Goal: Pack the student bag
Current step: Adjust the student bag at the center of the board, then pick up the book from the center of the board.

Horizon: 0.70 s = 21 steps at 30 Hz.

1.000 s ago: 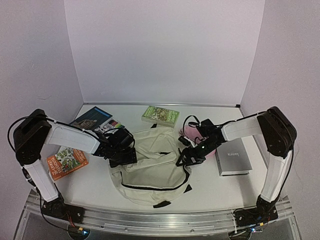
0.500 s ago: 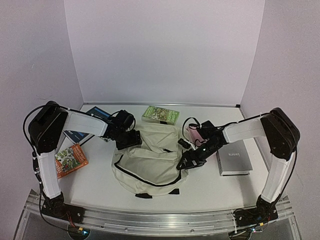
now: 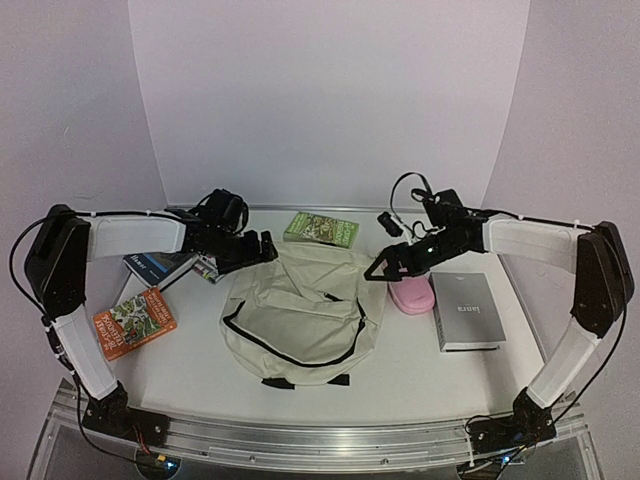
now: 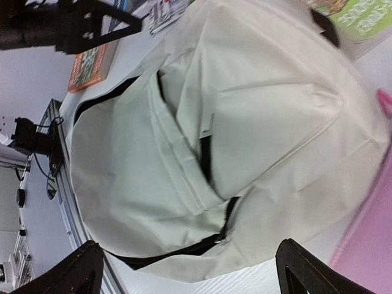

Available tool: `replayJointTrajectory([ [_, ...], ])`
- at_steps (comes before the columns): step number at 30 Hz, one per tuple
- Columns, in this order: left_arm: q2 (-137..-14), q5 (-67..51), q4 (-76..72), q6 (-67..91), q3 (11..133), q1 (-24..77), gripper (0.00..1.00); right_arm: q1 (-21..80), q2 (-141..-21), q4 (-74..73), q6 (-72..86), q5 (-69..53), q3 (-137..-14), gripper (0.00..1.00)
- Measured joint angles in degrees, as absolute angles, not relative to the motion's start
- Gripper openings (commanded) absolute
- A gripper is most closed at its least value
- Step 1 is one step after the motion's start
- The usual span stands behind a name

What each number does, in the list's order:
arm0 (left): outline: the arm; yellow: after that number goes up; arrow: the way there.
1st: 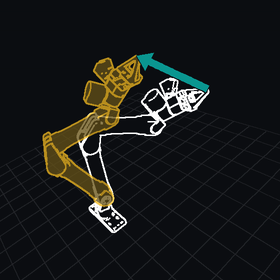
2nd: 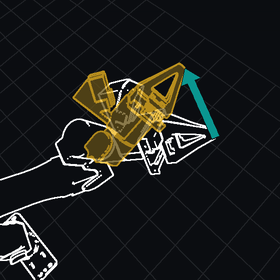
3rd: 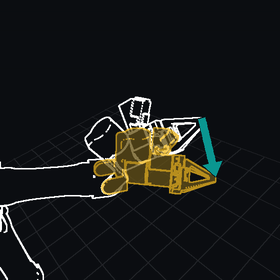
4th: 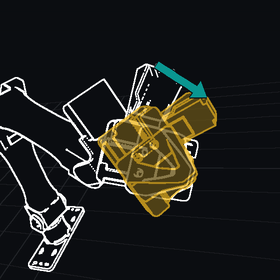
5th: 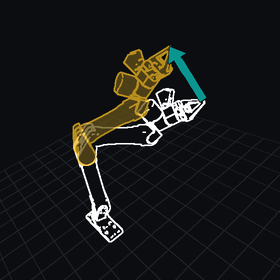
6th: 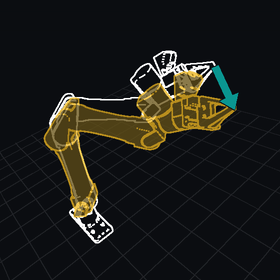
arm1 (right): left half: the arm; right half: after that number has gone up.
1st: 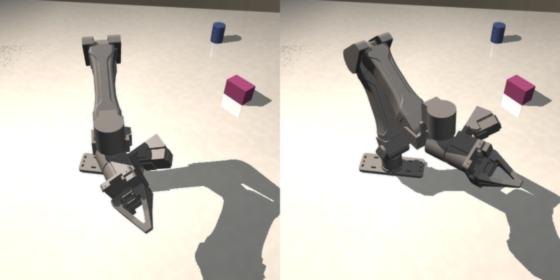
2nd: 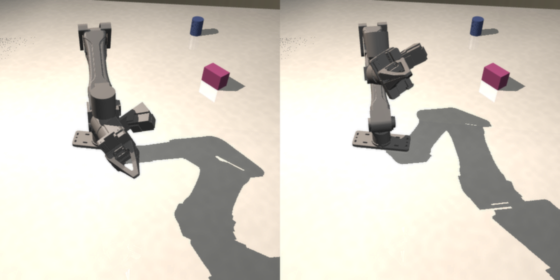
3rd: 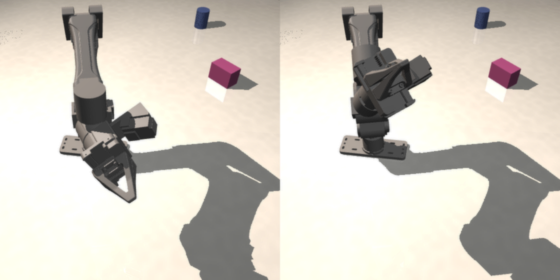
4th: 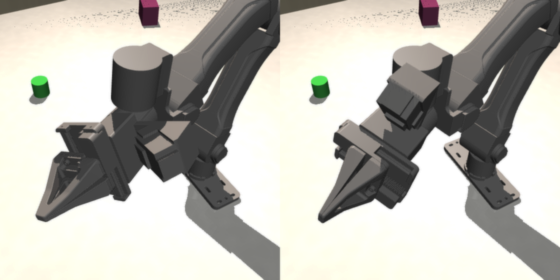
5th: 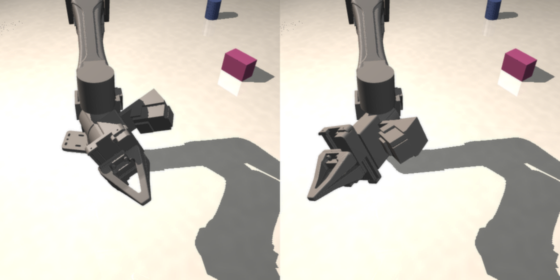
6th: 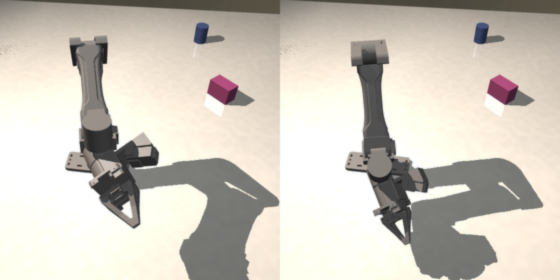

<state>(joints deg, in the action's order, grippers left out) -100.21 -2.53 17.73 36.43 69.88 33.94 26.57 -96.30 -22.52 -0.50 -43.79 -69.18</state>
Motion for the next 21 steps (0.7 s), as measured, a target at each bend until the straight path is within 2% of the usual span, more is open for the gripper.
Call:
replayJointTrajectory([
  [5,-95.06,-4.18,18.87,35.78,67.47,31.56,1.0,21.9,-96.33,-27.77,-6.24,-38.3,-73.13,0.98],
  [11,-93.8,-9.03,21.19,36.54,65.91,27.8,1.0,21.23,-96.73,-34.21,-13.57,-33.8,-77.78,0.98],
  [16,-93.83,-11.82,25.18,38.68,66.71,24.81,1.0,21.23,-99.73,-37.12,-12.79,-33.77,-79.82,0.98],
  [21,-94.01,-13.73,30.36,40.72,72.6,23.94,1.0,21.26,-102.3,-39.86,-9.13,-34.2,-83.27,0.98],
])
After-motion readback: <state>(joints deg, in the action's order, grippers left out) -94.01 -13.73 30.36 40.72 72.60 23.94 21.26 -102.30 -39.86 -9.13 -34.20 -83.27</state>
